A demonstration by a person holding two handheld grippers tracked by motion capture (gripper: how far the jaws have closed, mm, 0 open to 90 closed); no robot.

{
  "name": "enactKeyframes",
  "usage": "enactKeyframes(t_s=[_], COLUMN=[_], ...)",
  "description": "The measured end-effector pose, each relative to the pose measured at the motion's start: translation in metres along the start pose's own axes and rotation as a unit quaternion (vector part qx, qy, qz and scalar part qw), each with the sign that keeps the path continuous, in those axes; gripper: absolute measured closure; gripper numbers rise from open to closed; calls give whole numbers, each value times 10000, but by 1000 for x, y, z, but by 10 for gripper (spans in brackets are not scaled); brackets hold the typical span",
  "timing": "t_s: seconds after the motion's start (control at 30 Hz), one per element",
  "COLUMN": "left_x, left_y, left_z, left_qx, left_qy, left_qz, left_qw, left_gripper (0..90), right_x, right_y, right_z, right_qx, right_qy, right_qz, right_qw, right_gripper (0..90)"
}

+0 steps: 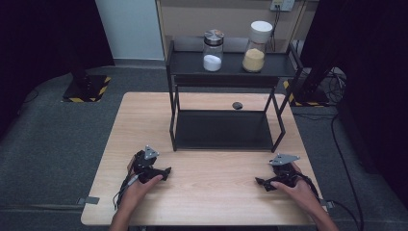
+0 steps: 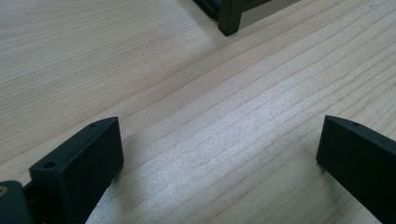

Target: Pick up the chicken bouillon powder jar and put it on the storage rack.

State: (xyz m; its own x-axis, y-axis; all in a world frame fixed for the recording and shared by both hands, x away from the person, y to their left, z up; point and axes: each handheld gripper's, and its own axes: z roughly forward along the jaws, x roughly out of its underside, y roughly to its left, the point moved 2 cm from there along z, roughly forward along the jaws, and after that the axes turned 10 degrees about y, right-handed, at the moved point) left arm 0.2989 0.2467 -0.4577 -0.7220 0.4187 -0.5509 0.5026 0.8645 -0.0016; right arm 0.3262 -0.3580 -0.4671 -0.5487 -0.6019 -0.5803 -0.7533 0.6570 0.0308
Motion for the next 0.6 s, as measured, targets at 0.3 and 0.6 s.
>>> enactKeyframes(t_s=[0.3, 0.6], left_x=[0, 0], left_y=[0, 0], left_z=[0, 0], left_qx=[0, 4], left_qy=[-1, 1], left_qz=[1, 1], left_qw=[10000, 10000], left_gripper=[0, 0], right_x=[0, 0], right_y=[7, 10], right_z=[0, 0], right_qx=[56, 77], right_qy=[-4, 0], right_qz=[72, 104], right_qw=[10000, 9999], right_gripper=[13, 12])
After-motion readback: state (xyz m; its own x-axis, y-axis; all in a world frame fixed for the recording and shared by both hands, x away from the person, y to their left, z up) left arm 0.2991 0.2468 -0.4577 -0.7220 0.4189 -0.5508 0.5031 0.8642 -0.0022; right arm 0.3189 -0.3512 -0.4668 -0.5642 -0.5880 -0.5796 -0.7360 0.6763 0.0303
